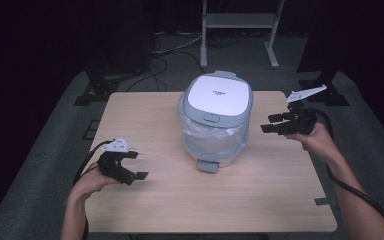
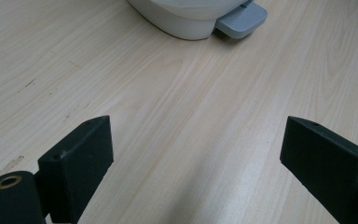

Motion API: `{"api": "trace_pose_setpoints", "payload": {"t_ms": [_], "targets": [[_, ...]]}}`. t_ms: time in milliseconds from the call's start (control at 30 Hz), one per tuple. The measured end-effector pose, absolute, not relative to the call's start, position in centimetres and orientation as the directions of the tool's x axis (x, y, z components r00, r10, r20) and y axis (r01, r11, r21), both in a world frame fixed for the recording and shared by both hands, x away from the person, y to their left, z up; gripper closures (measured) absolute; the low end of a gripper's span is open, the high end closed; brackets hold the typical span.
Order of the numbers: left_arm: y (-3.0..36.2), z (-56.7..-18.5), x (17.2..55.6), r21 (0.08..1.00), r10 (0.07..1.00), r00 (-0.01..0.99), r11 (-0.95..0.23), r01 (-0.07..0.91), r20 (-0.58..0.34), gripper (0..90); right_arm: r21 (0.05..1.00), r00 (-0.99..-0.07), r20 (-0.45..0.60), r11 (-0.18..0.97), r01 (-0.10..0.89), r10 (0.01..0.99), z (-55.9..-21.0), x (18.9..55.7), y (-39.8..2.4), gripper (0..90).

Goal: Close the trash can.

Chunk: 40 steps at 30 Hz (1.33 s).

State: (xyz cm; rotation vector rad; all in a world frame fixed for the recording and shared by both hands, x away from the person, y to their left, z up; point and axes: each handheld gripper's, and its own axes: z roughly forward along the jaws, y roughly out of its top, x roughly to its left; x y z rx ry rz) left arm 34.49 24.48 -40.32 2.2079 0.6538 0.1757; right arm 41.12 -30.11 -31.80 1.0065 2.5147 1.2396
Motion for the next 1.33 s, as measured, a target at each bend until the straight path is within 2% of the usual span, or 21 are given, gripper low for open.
{"api": "trace_pose_setpoints", "payload": {"t_ms": [1333], "targets": [[23.9,-40.8,34.8,0.733,0.500,0.861,-0.550,0.401,-0.096,8.5,0.720,-0.733,0.215,0.402,0.565,0.645,-38.6,37.9,-31.0,36.4]]}}
